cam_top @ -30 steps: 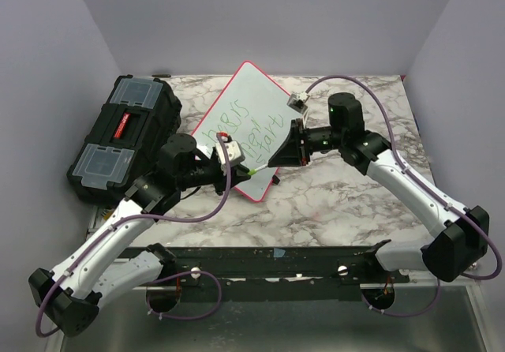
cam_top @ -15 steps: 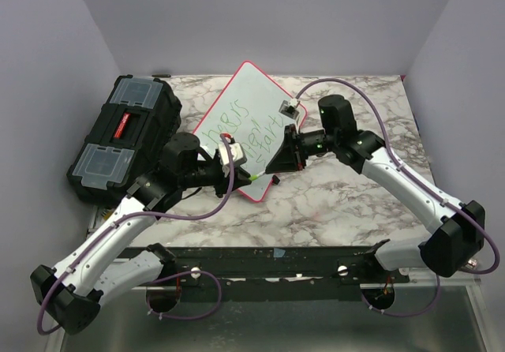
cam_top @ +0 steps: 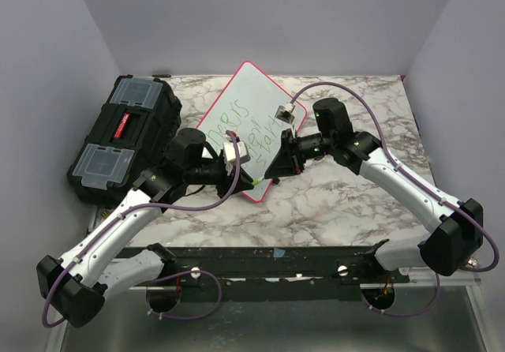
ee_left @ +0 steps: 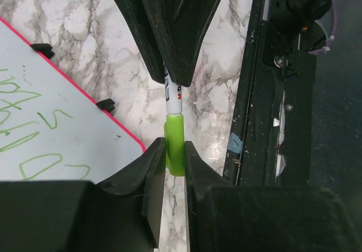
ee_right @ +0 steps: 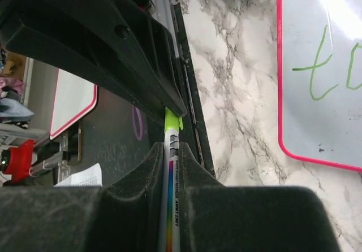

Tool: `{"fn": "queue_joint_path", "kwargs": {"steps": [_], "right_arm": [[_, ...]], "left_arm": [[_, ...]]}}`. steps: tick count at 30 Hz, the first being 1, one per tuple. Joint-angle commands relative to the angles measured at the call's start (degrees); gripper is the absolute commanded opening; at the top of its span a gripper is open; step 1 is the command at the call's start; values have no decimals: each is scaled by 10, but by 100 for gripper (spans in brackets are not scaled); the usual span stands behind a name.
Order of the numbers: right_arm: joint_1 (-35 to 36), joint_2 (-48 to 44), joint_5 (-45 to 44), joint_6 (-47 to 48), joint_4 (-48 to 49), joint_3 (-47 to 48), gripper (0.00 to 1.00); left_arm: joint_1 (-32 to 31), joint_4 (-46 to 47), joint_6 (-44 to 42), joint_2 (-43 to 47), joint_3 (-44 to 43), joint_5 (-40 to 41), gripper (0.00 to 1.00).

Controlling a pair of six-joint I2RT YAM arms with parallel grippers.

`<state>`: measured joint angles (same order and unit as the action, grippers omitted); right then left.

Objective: Write a sentence on the whiteboard
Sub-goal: Close the whiteboard marker at the center of the board.

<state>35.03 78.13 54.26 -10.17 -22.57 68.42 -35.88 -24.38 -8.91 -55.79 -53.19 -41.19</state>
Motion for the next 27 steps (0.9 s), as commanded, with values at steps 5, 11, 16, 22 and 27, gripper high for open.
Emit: {"fn": "queue_joint_path", "kwargs": {"steps": [5, 11, 16, 22, 27], "right_arm": [[22, 20, -39, 25, 12, 6, 1], [32, 18, -28, 39, 12, -2, 1], [34, 1, -12, 41, 31, -27, 1], [41, -14, 1, 40, 43, -51, 1], [45, -23, -3, 46, 47, -61, 1]], "left_arm": [[-6, 35, 49, -27, -55, -136, 0], [-6, 36, 68, -53, -84, -210, 0], [-3, 55, 86, -78, -110, -262, 0], [13, 142, 168, -89, -117, -308, 0], [21, 231, 245, -107, -118, -351, 0]]}}
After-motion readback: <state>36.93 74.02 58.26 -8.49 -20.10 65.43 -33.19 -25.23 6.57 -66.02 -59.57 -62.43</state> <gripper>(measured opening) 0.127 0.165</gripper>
